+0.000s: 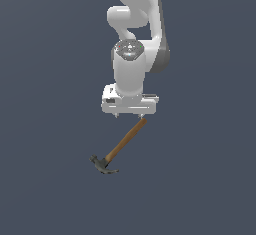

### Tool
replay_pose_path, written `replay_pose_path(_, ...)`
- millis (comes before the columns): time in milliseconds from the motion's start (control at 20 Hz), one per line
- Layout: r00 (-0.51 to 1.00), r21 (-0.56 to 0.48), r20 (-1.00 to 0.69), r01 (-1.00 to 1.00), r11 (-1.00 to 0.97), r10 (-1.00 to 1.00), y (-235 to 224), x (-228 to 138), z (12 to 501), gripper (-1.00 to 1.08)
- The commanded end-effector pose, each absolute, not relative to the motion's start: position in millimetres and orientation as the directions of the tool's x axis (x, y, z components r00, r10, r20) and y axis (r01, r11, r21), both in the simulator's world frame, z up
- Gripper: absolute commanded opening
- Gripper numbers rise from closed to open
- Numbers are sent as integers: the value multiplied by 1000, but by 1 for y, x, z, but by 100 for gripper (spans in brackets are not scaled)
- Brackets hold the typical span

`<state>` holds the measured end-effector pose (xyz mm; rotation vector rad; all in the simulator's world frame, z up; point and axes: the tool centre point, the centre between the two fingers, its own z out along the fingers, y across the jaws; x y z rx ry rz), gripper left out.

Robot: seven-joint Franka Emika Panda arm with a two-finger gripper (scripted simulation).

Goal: Pick up the object and move it to a goal position.

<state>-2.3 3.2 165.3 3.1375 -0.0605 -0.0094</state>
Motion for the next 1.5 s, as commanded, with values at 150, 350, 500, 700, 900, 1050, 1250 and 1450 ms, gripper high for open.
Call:
replay_pose_path(150, 991, 0, -7, -131, -991, -131, 2, 6, 155, 100)
replay_pose_path(350, 974, -2, -7, -225, -974, -225, 1, 15, 145, 100)
replay_pose_path(500, 951, -4, -8, -308, -951, -308, 1, 22, 135, 100)
replay_pose_path(700, 909, -4, -8, -416, -909, -416, -1, 32, 122, 100)
replay_pose_path(900, 855, -4, -8, -518, -855, -518, -2, 41, 108, 100)
replay_pose_path(1050, 809, -3, -7, -588, -809, -588, -3, 48, 97, 100)
replay_pose_path(1250, 750, -2, -5, -661, -750, -661, -4, 55, 85, 100)
replay_pose_path(1450, 703, -1, -3, -712, -703, -712, -4, 60, 76, 100)
